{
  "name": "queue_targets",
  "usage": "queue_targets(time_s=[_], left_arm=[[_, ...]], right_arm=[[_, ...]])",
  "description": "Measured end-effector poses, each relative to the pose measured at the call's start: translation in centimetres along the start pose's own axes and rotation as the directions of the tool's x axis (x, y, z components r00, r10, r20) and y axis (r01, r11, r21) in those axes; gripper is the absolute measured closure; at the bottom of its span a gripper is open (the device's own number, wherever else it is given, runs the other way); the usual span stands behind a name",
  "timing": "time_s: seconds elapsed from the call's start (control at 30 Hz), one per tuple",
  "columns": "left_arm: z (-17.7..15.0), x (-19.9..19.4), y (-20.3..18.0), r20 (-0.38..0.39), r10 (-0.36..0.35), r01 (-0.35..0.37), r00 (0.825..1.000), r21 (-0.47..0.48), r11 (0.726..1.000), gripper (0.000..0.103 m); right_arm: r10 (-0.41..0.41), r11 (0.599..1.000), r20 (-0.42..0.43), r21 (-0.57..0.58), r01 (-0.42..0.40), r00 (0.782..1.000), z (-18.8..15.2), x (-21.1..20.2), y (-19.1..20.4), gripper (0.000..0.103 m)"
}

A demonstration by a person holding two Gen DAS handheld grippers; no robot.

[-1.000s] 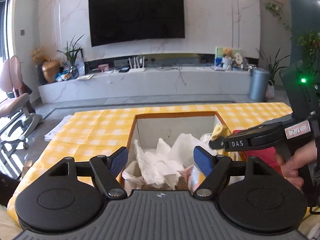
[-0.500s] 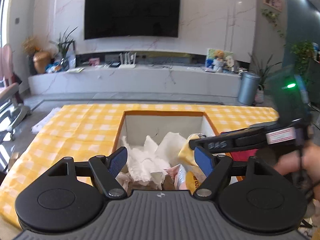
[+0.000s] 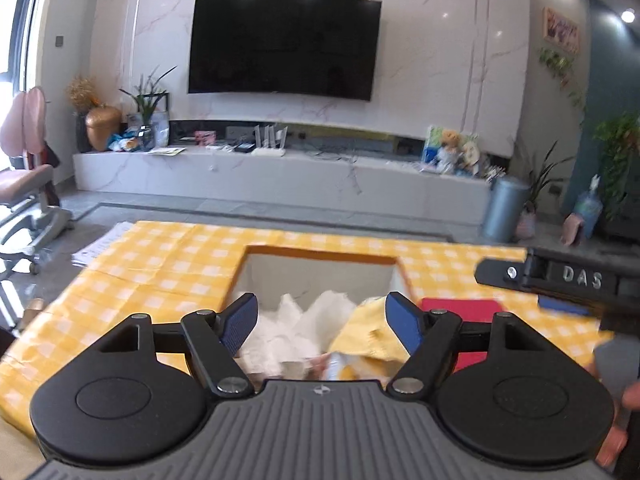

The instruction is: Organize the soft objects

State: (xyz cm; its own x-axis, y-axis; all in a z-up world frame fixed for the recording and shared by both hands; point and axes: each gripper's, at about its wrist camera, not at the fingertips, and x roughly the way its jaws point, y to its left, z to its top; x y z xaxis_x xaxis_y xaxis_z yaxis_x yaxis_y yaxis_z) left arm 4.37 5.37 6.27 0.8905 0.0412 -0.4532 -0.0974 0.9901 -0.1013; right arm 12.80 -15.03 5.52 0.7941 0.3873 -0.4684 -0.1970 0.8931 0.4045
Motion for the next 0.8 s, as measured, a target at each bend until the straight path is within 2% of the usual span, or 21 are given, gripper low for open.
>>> queue_targets(time_s=[0.07, 0.13, 0.2, 0.3, 0.4, 0.53, 0.8], left_arm=[[-0.3, -0.4, -0.5, 0.035, -0.036, 0.036, 0.999, 0.01, 0.999, 0.017], [-0.6, -0.7, -1.3, 0.082, -0.055, 0.053, 0.995, 0.026, 0.998, 0.017], [-1.1, -0.7, -2.0, 0.124, -0.073, 0.068, 0.99, 0.044, 0.997, 0.017], [-1.8, -0.1, -3.3, 0.141, -0.092, 0.084, 0.986, 0.06, 0.995, 0.017], [-2.4, 0.8, -4.4, 0.11, -0.098, 0.087, 0.989, 0.099, 0.991, 0.017], [-2.8, 1.6, -4.7, 0.089, -0.065, 0.056, 0.994, 0.102, 0.993, 0.017], [-3.4, 1.7, -4.8, 0.111, -0.042, 0.03, 0.993, 0.102, 0.994, 0.016]], right_arm=[[-0.041, 0.999, 0.018, 0.012, 0.041, 0.999, -0.8, -1.1, -0.6, 0.005], [-0.104, 0.991, 0.038, -0.084, 0.107, 0.994, -1.6, -1.8, -0.1, 0.005], [-0.158, 0.964, 0.061, -0.205, 0.167, 0.986, -2.5, -2.1, 0.7, 0.004], [-0.178, 0.936, 0.028, -0.302, 0.178, 0.984, -3.8, -1.7, 1.3, 0.004], [-0.144, 0.954, 0.015, -0.262, 0.143, 0.989, -4.1, -1.4, 0.9, 0.004], [-0.136, 0.949, 0.025, -0.283, 0.137, 0.99, -5.1, -1.4, 1.2, 0.004], [-0.145, 0.946, 0.058, -0.285, 0.155, 0.988, -5.8, -1.3, 0.9, 0.004]])
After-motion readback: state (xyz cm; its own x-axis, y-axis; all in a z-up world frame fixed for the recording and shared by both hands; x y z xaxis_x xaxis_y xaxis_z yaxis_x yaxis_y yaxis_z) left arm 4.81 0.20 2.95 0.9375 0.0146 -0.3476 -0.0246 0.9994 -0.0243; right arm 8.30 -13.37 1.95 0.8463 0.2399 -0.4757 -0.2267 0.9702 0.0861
